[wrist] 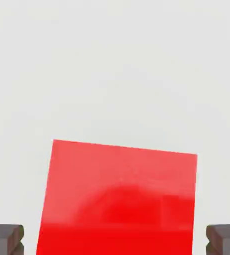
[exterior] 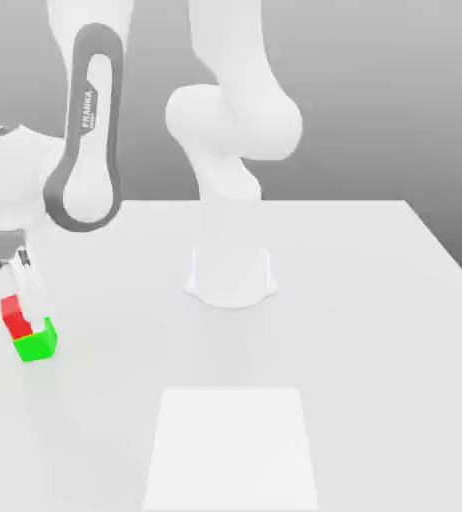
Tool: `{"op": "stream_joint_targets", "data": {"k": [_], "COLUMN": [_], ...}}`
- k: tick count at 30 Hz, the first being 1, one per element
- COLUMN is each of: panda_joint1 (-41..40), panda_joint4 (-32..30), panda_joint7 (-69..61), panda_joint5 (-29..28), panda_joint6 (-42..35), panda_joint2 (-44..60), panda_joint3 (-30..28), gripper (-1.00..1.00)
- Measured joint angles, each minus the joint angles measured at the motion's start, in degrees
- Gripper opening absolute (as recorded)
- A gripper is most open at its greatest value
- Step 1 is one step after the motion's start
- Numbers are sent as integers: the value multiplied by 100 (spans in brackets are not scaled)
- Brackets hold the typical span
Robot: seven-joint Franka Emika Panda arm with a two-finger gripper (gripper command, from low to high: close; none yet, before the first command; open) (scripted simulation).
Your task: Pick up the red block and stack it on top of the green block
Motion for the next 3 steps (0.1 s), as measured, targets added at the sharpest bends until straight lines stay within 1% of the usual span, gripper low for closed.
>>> {"op": "stream_joint_targets", "data": {"k": [3], "panda_joint1": [-212], "panda_joint4": [-23], "panda_joint7": [381], "panda_joint5": [-538], "panda_joint6": [-578], "panda_joint2": [-630], "panda_joint3": [120], "gripper": [100]}}
